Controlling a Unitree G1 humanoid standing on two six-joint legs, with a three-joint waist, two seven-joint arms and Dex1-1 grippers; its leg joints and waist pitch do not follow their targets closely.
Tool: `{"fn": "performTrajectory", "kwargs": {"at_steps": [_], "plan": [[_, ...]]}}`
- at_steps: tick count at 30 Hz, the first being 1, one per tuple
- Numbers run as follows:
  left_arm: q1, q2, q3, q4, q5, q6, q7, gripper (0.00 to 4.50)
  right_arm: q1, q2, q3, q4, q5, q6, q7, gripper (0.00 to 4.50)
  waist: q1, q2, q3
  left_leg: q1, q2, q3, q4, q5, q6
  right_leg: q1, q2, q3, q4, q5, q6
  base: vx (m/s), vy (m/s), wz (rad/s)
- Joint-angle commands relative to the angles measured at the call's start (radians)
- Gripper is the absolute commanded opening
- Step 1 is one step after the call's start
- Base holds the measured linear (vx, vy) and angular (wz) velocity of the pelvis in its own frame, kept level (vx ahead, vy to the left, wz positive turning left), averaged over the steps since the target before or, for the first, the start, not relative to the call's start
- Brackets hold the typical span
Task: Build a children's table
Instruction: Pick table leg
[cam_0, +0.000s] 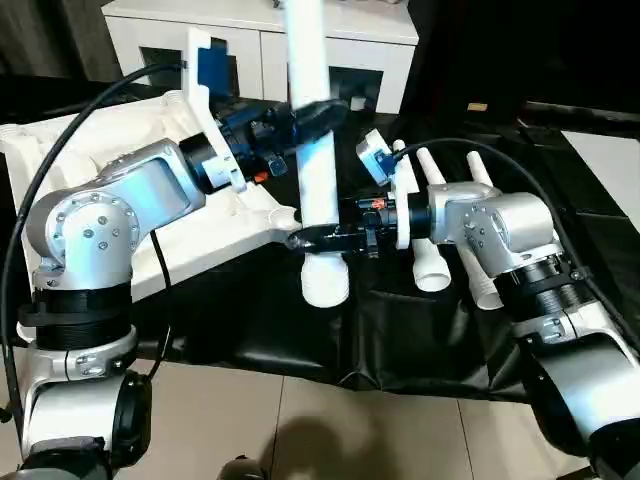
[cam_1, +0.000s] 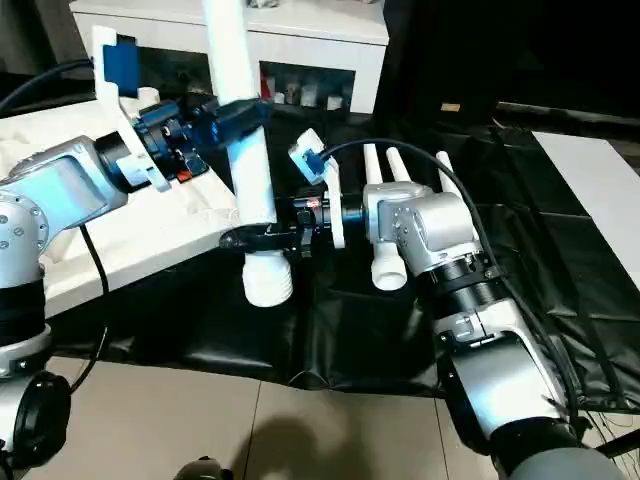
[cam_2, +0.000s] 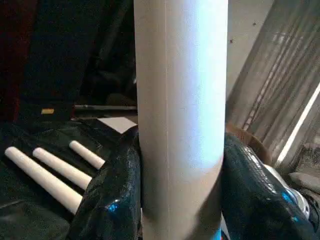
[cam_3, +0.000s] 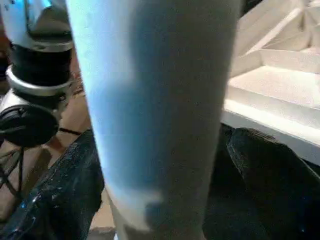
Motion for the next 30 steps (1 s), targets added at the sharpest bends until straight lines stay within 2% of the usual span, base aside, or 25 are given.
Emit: {"fn": "performTrajectory", "kwargs": {"at_steps": [1,4,6,10,11,16,17,20,21,22,25,26,28,29,30], "plan": [[-0.021,0.005,-0.016,-0.007,-0.001,-0.002,-0.019,1.79,-0.021,-0.015,0.01,0.008,-0.008,-0.003,0.019,4.03,0.0,0.02,-0.084,0.013,0.013,0.0,-0.069,-0.18,-0.032,0.062,-0.091,0.059,-0.074,-0.171,-0.131,0.0,0.0,0.0],[-0.017,0.007,-0.024,-0.016,-0.004,-0.003,-0.034,1.79,-0.021,-0.015,0.009,0.006,-0.001,0.003,0.025,4.03,0.0,0.021,-0.084,0.012,0.014,0.0,-0.069,-0.182,-0.032,0.062,-0.091,0.059,-0.073,-0.171,-0.133,0.0,0.0,0.0],[-0.015,0.009,-0.026,-0.016,0.0,-0.005,-0.039,1.79,-0.022,-0.013,0.004,0.007,0.001,0.009,0.032,3.76,0.0,0.02,-0.084,0.014,0.014,0.001,-0.069,-0.187,-0.032,0.061,-0.09,0.059,-0.075,-0.177,-0.133,0.0,0.0,0.0],[-0.012,0.011,-0.028,-0.018,0.004,-0.007,-0.048,1.79,-0.02,-0.013,-0.001,0.006,0.003,0.016,0.039,3.5,0.0,0.02,-0.084,0.013,0.014,0.0,-0.069,-0.186,-0.031,0.061,-0.091,0.059,-0.075,-0.189,-0.129,0.0,0.0,0.0],[-0.013,0.013,-0.03,-0.019,0.008,-0.01,-0.051,1.79,-0.02,-0.014,0.001,0.006,0.001,0.015,0.04,3.37,0.0,0.016,-0.084,0.013,0.014,0.0,-0.069,-0.182,-0.03,0.062,-0.092,0.06,-0.075,-0.189,-0.129,0.0,0.0,0.0],[-0.015,0.018,-0.031,-0.014,0.017,-0.019,-0.059,1.79,-0.019,-0.016,0.013,0.016,-0.012,0.002,0.053,2.95,0.001,0.017,-0.085,0.012,0.014,0.0,-0.069,-0.174,-0.03,0.061,-0.091,0.06,-0.073,-0.181,-0.128,0.0,0.0,0.0],[-0.014,0.02,-0.032,-0.014,0.02,-0.022,-0.062,1.79,-0.019,-0.014,0.014,0.021,-0.015,-0.001,0.054,2.82,0.0,0.012,-0.085,0.012,0.014,0.001,-0.069,-0.172,-0.028,0.062,-0.091,0.06,-0.074,-0.179,-0.129,0.0,0.0,0.0],[-0.008,0.03,-0.035,-0.017,0.027,-0.026,-0.071,1.79,-0.017,-0.009,0.018,0.022,-0.019,-0.003,0.055,2.63,0.001,0.017,-0.084,0.013,0.014,0.0,-0.069,-0.175,-0.028,0.061,-0.092,0.06,-0.074,-0.188,-0.127,0.0,0.0,0.0],[-0.004,0.034,-0.036,-0.018,0.032,-0.029,-0.073,1.79,-0.015,-0.007,0.021,0.02,-0.02,-0.003,0.056,2.44,0.001,0.018,-0.084,0.013,0.014,0.001,-0.069,-0.178,-0.028,0.06,-0.092,0.06,-0.075,-0.194,-0.125,0.0,0.0,0.0],[0.0,0.032,-0.032,-0.02,0.031,-0.029,-0.069,1.79,-0.011,-0.005,0.023,0.018,-0.022,-0.003,0.055,2.38,0.001,0.024,-0.084,0.013,0.014,-0.001,-0.069,-0.183,-0.03,0.06,-0.091,0.059,-0.074,-0.196,-0.125,0.0,0.0,0.0],[0.005,0.026,-0.031,-0.029,0.029,-0.026,-0.059,1.79,-0.004,0.0,0.014,0.012,-0.018,0.003,0.048,2.08,0.001,0.02,-0.084,0.012,0.014,0.0,-0.069,-0.18,-0.031,0.061,-0.091,0.059,-0.073,-0.179,-0.131,0.0,0.0,0.0],[0.01,0.026,-0.03,-0.035,0.028,-0.024,-0.053,1.79,-0.002,0.005,0.004,0.008,-0.012,0.008,0.04,2.02,0.002,0.028,-0.085,0.013,0.015,-0.001,-0.069,-0.184,-0.033,0.06,-0.091,0.059,-0.072,-0.18,-0.133,0.0,0.0,0.0],[0.012,0.025,-0.029,-0.037,0.026,-0.023,-0.051,1.79,-0.001,0.008,0.0,0.007,-0.009,0.01,0.036,1.96,0.0,0.023,-0.085,0.014,0.015,-0.001,-0.069,-0.189,-0.034,0.06,-0.091,0.059,-0.073,-0.173,-0.135,0.0,0.0,0.0],[0.016,0.024,-0.029,-0.04,0.026,-0.024,-0.051,1.79,0.001,0.011,-0.006,0.007,-0.006,0.009,0.032,1.94,0.001,0.031,-0.085,0.015,0.015,-0.002,-0.069,-0.192,-0.035,0.06,-0.091,0.059,-0.072,-0.173,-0.138,0.0,0.0,0.0],[0.021,0.021,-0.03,-0.041,0.025,-0.025,-0.049,1.79,0.004,0.014,-0.011,0.009,-0.003,0.008,0.029,1.94,0.001,0.03,-0.085,0.015,0.015,-0.002,-0.069,-0.197,-0.036,0.06,-0.09,0.058,-0.073,-0.171,-0.14,0.0,0.0,0.0]]}}
